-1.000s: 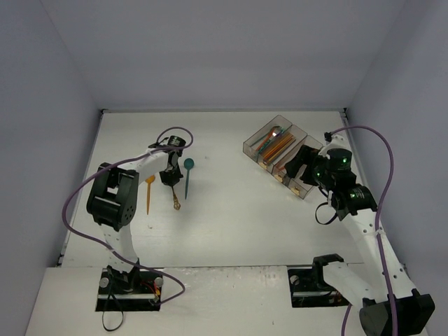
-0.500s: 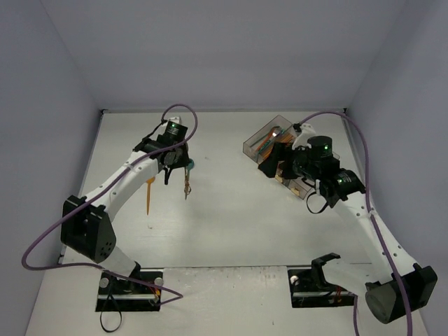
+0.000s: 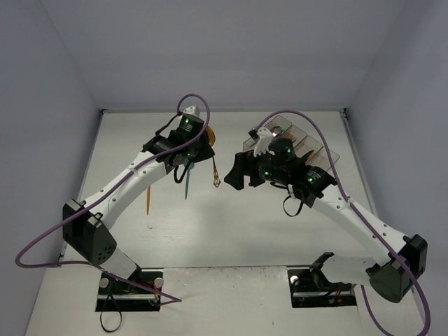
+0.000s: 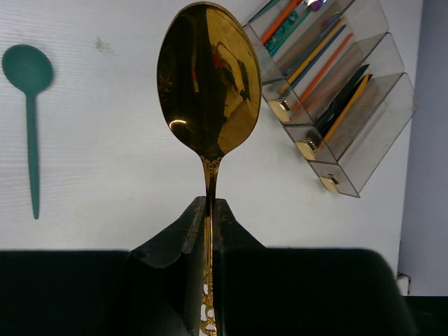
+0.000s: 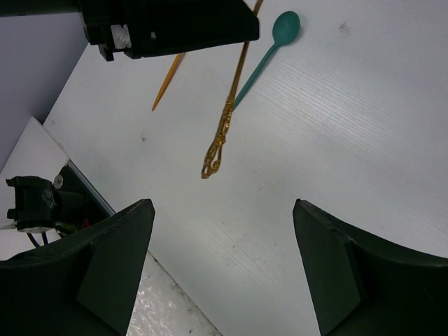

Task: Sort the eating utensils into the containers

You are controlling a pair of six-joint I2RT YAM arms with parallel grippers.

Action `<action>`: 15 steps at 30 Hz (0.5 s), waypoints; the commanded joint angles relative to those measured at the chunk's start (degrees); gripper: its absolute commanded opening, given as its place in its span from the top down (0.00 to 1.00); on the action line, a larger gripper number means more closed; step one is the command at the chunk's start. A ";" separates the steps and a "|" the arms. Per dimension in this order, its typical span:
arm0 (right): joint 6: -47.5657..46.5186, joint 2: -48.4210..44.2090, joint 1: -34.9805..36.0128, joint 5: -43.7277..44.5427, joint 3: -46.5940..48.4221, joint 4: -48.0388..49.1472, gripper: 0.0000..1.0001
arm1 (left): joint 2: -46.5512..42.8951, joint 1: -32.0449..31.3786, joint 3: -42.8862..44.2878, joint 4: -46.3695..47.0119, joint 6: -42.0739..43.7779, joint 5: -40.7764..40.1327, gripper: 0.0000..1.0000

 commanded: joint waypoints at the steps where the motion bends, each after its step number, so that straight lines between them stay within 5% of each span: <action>1: -0.05 1.83 2.19 4.06 2.90 6.26 0.25 | -4.77 -1.84 1.19 8.16 -5.34 0.60 1.00; 12: 1.03 4.31 3.29 8.77 2.62 9.52 0.47 | -7.38 -5.62 -2.39 13.13 -7.20 0.43 1.00; 15: 1.43 4.32 3.29 9.81 2.70 10.00 0.60 | -7.54 -6.26 -2.87 13.68 -7.27 0.35 1.00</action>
